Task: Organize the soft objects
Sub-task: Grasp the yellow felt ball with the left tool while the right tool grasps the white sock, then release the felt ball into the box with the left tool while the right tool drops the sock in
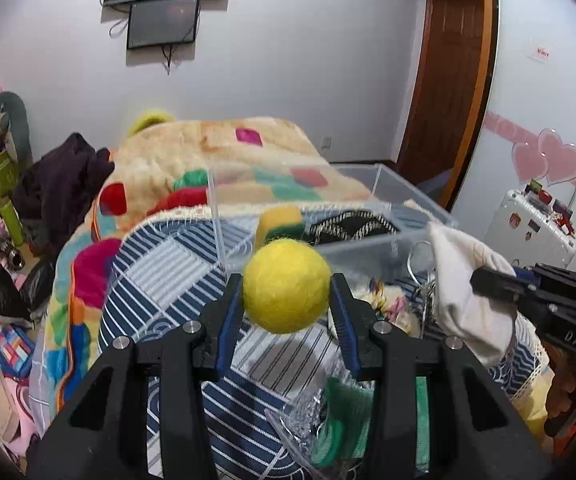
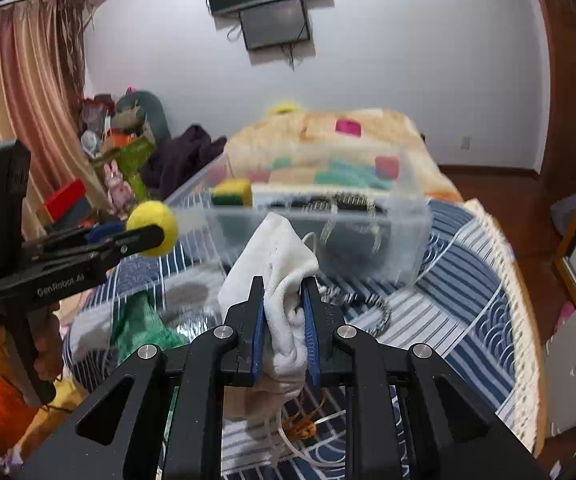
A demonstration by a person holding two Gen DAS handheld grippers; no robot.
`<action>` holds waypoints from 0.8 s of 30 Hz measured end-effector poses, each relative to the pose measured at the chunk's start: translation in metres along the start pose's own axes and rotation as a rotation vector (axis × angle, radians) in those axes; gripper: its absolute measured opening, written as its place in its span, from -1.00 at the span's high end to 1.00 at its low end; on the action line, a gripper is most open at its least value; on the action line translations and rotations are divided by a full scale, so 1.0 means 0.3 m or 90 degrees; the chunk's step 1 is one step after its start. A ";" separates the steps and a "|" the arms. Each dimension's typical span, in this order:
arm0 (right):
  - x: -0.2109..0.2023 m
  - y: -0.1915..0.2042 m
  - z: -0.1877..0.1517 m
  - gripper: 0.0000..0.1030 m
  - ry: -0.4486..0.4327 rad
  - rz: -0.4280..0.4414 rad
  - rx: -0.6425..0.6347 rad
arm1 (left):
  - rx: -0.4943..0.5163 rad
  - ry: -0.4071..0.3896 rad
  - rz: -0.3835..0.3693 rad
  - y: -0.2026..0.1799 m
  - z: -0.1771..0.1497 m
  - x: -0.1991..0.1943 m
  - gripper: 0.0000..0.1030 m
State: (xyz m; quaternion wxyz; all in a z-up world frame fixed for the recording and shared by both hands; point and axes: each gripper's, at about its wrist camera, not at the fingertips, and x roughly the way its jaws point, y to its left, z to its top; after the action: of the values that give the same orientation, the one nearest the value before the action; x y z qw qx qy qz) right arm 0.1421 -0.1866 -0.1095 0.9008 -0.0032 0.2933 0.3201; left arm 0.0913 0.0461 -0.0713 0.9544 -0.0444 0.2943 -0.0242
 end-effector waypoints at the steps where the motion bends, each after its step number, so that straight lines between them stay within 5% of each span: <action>1: -0.010 -0.001 0.010 0.69 -0.009 0.001 0.001 | 0.000 -0.005 0.000 0.000 0.006 -0.006 0.18; 13: -0.071 -0.007 0.177 0.69 -0.118 -0.030 -0.012 | -0.009 -0.047 -0.015 0.001 0.125 0.000 0.18; 24: -0.014 -0.047 0.289 0.69 -0.152 -0.065 -0.008 | -0.004 -0.019 -0.039 -0.044 0.186 0.135 0.18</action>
State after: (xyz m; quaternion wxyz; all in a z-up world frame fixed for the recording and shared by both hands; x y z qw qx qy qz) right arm 0.1933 -0.1835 -0.0382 0.9445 0.0144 0.1814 0.2736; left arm 0.1560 0.0340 -0.0466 0.9573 -0.0572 0.2785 -0.0519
